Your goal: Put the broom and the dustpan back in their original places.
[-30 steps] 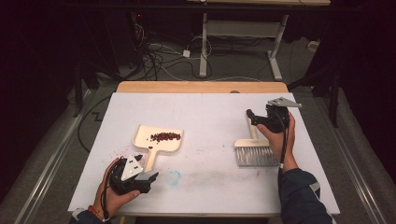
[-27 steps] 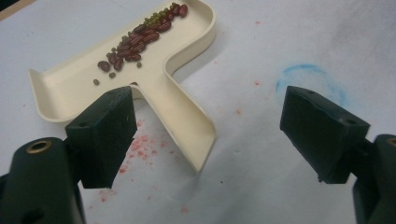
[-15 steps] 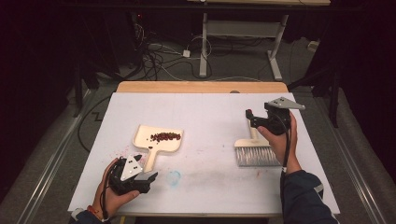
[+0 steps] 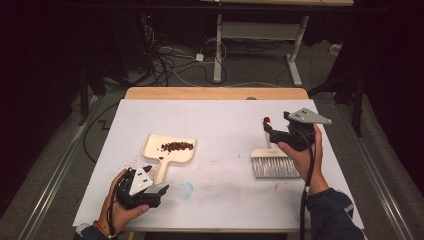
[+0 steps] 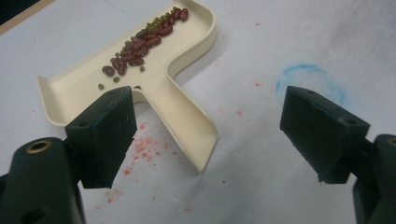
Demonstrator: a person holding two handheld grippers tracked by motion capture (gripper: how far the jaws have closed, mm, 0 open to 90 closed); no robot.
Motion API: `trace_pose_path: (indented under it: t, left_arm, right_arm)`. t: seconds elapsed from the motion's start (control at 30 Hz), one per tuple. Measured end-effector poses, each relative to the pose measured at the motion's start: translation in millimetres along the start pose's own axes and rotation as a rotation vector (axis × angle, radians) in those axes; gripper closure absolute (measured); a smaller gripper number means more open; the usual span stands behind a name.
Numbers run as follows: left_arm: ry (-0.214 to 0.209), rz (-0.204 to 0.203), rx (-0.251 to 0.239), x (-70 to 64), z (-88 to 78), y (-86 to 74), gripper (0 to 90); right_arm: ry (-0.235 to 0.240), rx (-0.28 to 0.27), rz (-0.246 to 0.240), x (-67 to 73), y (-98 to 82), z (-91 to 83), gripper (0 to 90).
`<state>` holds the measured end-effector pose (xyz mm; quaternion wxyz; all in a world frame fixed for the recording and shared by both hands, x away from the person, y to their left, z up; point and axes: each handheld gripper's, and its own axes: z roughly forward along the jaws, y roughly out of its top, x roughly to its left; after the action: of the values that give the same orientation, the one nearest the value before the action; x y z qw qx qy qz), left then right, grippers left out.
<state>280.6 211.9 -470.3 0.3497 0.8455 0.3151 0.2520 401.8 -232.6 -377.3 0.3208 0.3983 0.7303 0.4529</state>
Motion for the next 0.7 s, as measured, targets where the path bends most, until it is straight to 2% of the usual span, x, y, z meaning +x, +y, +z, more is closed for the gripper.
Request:
trace_pose_path:
  t: [0.13,0.27,0.53,0.7]
  left_arm:
    - [0.003,0.003,0.008,-0.5,0.8,0.1,18.4]
    - [0.003,0.002,0.008,-0.3,1.0,0.1,18.4]
    - [-0.006,-0.007,0.011,-1.9,1.1,0.1,18.4]
    - [0.002,0.006,0.003,-1.3,0.7,0.4,18.4]
  right_arm:
    - [0.011,0.022,-0.021,3.3,0.5,-5.6,21.3]
    - [0.015,0.022,-0.046,8.3,-0.1,-11.8,21.4]
    - [0.021,0.003,-0.094,17.3,-1.7,-23.5,21.6]
    - [0.034,-0.01,-0.11,21.0,-3.4,-31.0,21.6]
